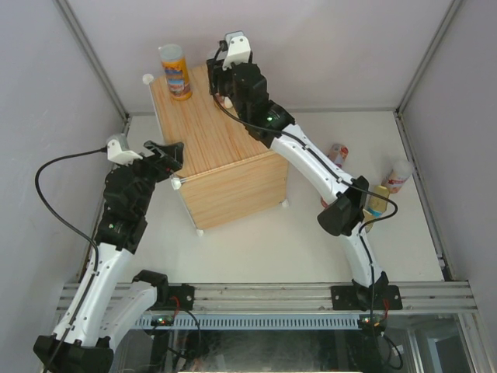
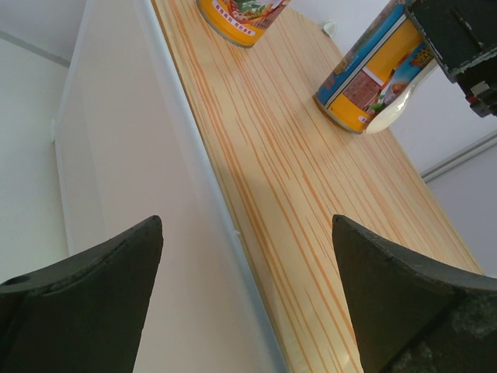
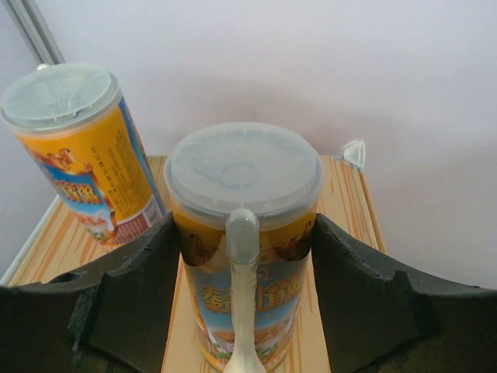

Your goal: Place and organize the canned foods onto the counter

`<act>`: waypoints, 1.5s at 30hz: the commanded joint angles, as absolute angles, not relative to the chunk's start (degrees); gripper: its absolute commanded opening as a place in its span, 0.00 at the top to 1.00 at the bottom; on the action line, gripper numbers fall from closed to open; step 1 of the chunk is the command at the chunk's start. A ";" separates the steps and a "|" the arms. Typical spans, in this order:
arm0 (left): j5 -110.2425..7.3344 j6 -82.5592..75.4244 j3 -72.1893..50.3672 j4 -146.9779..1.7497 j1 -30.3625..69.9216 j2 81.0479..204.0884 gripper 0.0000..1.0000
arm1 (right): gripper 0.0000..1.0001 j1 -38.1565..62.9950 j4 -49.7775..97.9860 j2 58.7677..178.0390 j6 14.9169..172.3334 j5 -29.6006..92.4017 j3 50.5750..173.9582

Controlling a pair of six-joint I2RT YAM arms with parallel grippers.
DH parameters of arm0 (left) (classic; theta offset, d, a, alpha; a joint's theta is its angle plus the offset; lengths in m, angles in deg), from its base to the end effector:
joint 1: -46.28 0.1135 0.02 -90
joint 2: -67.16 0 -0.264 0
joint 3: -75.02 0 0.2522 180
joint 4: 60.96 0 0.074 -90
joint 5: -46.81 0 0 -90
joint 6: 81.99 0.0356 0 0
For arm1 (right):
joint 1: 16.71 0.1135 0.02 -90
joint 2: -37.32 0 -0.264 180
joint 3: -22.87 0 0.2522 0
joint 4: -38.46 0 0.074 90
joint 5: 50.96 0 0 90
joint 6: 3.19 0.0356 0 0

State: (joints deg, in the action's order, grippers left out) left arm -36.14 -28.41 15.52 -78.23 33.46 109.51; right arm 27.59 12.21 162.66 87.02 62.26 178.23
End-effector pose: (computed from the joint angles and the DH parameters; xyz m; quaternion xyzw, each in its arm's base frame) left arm 0.1718 -0.0346 0.3655 -0.1870 0.6827 -0.2541 0.6591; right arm 0.3659 0.3375 0.4620 -0.1151 0.6757 0.1435 0.7139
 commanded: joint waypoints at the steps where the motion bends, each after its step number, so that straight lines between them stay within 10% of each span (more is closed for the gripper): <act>1: -37.24 -27.76 16.21 -75.52 33.74 109.46 0.06 | 1.00 26.47 18.86 163.57 88.76 60.00 181.83; 26: -37.33 -28.11 17.05 -74.94 33.78 108.51 0.07 | 0.98 30.95 27.69 153.42 83.68 64.15 158.62; 35: -37.48 -28.11 17.23 -74.72 33.84 108.63 0.07 | 0.36 30.97 26.33 153.25 84.56 64.97 157.67; 45: -38.14 -28.68 17.58 -74.21 34.61 108.91 0.07 | 0.15 30.54 25.24 152.46 85.36 65.21 156.80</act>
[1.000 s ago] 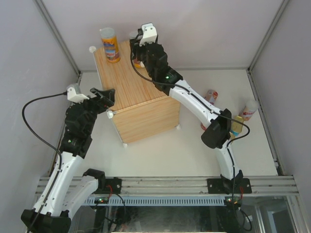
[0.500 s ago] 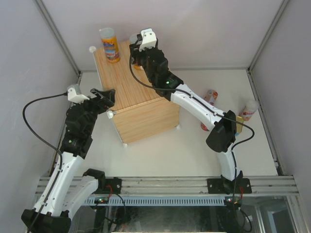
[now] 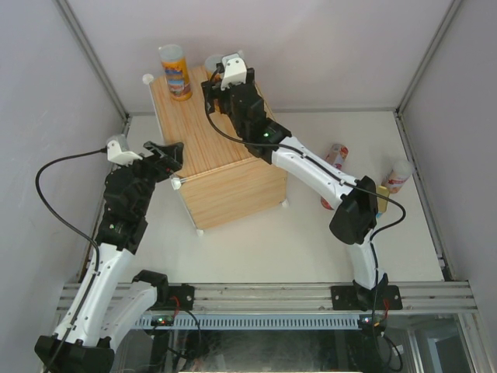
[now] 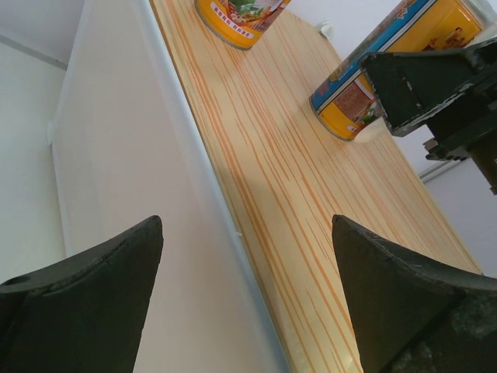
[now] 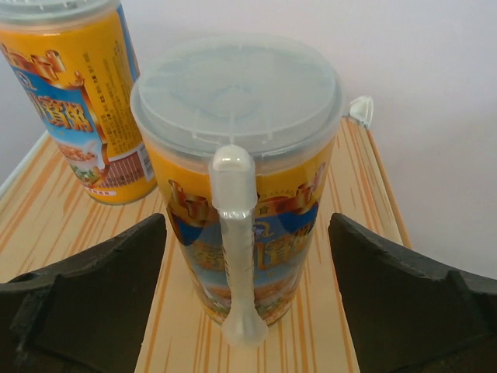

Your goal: Place and organize the canned foods onto the counter

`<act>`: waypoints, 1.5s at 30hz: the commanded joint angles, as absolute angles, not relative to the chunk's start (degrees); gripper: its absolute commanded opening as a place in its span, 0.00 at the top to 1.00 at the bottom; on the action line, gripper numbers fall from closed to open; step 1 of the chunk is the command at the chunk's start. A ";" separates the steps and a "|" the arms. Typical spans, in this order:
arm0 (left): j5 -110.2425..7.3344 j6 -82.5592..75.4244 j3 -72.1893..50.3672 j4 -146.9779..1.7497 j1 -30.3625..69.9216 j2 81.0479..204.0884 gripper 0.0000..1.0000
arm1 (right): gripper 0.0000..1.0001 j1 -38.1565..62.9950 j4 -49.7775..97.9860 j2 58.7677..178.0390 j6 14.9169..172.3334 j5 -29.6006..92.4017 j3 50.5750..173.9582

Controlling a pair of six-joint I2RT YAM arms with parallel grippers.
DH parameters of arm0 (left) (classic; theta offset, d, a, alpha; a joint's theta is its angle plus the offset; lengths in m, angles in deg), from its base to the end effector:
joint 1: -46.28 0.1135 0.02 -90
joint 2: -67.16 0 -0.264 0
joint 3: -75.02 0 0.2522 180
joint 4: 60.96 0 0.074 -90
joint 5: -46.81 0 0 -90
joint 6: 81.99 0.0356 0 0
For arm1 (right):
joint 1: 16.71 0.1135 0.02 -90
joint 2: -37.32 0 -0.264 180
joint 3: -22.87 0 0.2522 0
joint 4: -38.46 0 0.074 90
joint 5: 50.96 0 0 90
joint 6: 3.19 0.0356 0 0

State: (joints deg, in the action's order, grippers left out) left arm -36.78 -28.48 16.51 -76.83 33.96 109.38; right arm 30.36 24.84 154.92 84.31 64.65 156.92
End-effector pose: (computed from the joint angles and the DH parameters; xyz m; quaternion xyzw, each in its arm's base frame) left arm 0.1727 -0.0337 0.3624 -0.1861 0.6795 -0.2569 0.6615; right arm 0.3451 0.3484 0.4241 -0.1361 0.6777 0.1265 0.7115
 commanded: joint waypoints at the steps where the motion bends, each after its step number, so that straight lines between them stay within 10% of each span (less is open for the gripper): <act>1: -38.20 -28.75 17.64 -74.19 34.65 108.91 0.07 | 0.15 30.50 25.49 152.15 85.34 65.31 156.25; 16: -38.64 -29.37 18.01 -73.65 35.37 108.89 0.07 | 0.13 30.77 26.44 145.75 86.71 66.17 146.93; 29: -38.74 -29.32 18.18 -73.58 35.42 108.67 0.07 | 0.39 30.68 25.34 144.17 88.02 64.14 144.53; 45: -39.41 -29.83 18.96 -72.70 35.86 108.38 0.07 | 0.43 28.87 19.70 149.46 90.97 60.93 149.55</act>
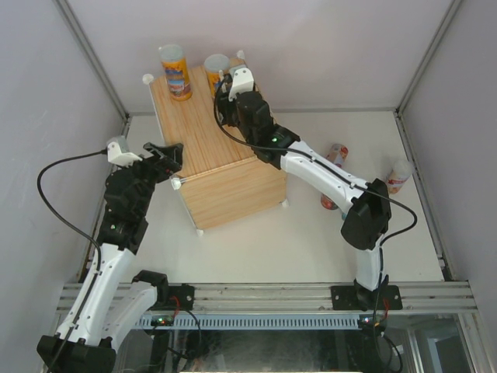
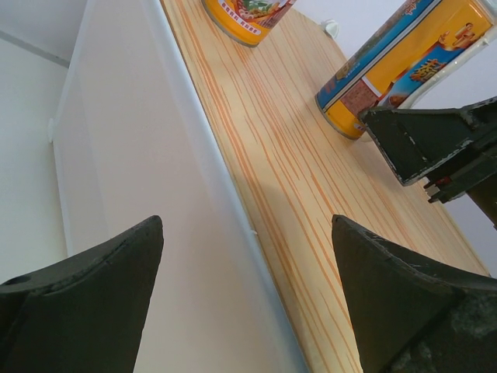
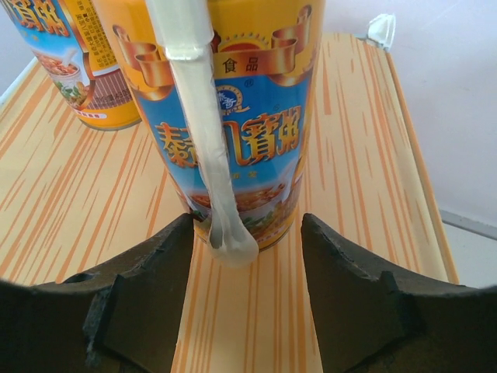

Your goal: Place and organize the canned foods onto the counter

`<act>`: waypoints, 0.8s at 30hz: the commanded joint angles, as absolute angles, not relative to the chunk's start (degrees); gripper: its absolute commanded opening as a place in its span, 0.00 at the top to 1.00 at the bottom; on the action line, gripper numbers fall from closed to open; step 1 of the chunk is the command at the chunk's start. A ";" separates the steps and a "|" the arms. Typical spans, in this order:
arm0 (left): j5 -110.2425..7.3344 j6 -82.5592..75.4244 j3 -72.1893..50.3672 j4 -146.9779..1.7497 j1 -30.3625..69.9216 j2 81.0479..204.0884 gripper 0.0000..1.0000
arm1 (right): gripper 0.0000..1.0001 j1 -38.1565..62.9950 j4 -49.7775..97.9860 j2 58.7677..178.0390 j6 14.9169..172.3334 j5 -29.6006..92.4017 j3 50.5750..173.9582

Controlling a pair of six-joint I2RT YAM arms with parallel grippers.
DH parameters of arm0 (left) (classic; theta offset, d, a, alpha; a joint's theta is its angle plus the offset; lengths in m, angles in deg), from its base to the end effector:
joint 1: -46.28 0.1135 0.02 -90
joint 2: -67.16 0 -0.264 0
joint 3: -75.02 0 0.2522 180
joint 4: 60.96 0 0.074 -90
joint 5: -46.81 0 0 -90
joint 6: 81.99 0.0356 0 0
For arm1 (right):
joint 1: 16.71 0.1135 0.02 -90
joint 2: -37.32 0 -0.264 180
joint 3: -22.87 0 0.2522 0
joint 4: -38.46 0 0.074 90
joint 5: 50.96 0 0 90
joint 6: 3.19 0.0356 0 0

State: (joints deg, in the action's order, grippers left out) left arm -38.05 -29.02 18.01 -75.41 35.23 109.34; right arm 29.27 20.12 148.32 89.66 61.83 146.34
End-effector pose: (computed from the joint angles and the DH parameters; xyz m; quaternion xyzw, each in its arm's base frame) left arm 0.1749 -0.0309 0.3560 -0.1893 0.6789 -0.2599 0.6601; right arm 0.3345 0.3263 0.4035 -0.1444 0.7255 0.1379 0.6587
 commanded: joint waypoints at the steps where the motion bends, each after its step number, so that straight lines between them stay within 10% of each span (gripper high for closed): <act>1: -39.42 -29.85 18.92 -72.70 35.89 108.32 0.07 | 0.44 28.76 19.74 149.74 91.10 60.93 149.73; 24: -41.64 -31.53 19.07 -72.08 36.48 108.87 0.08 | 0.45 24.61 16.79 161.69 93.01 56.59 164.50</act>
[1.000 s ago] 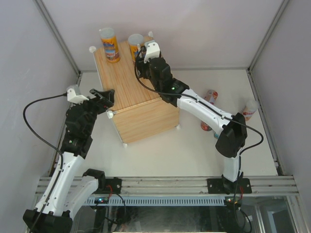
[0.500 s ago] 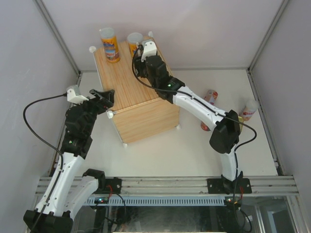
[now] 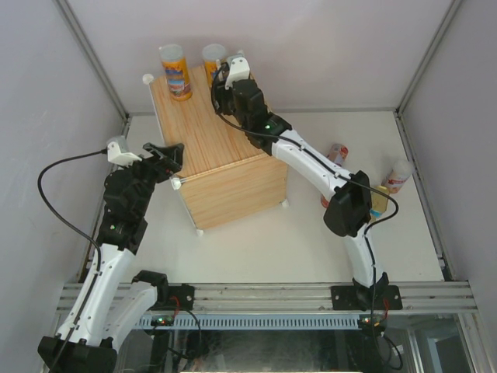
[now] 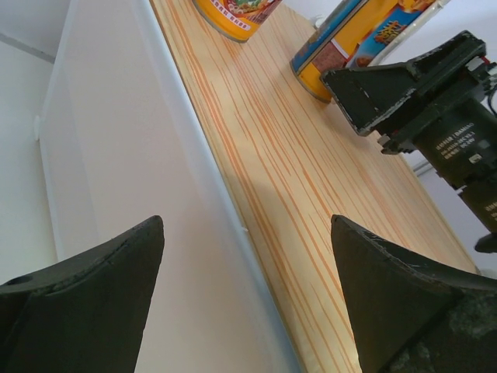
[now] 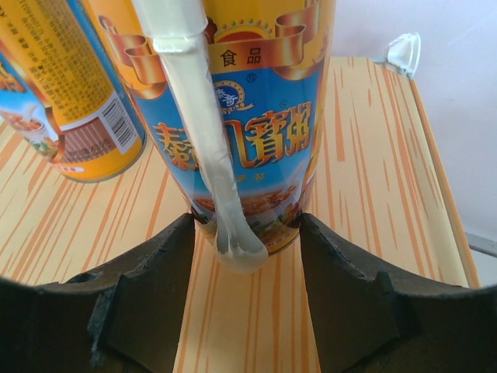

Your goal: Place and organize the canned foods onto the counter

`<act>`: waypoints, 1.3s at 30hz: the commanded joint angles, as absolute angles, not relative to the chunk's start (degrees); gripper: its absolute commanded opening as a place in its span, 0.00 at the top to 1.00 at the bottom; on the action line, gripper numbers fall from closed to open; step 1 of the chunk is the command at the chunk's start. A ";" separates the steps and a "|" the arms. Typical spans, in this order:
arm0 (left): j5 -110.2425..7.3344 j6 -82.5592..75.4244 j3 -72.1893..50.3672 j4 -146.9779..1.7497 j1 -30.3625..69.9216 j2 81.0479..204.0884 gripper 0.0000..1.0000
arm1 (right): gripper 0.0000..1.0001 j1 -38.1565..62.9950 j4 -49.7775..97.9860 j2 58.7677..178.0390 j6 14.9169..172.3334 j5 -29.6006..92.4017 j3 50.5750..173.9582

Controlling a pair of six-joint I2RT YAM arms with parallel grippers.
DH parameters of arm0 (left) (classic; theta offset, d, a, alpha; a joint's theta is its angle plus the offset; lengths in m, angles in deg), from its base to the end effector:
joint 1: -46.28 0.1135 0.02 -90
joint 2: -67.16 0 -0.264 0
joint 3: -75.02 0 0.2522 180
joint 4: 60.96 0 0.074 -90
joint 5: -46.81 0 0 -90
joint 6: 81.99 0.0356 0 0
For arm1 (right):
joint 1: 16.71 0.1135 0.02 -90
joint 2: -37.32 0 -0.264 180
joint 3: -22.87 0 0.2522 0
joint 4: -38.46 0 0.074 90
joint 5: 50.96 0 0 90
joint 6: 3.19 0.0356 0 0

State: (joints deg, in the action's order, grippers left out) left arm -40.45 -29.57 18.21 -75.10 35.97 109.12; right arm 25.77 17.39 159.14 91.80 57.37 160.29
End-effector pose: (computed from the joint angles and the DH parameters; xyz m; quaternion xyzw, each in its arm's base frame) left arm 0.1745 -0.0300 0.3560 -0.1821 0.6787 -0.2733 0.6569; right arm 0.3833 0.3358 0.3954 -0.1333 0.7263 0.1594 0.6553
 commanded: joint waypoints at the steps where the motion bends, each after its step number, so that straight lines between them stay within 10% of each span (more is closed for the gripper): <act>1: -41.58 -31.62 19.09 -72.04 36.47 108.79 0.08 | 0.45 24.48 16.73 162.20 93.05 56.46 165.22; 39: -41.96 -31.78 19.36 -71.77 36.76 107.77 0.09 | 0.39 21.99 18.41 174.57 91.25 55.66 182.23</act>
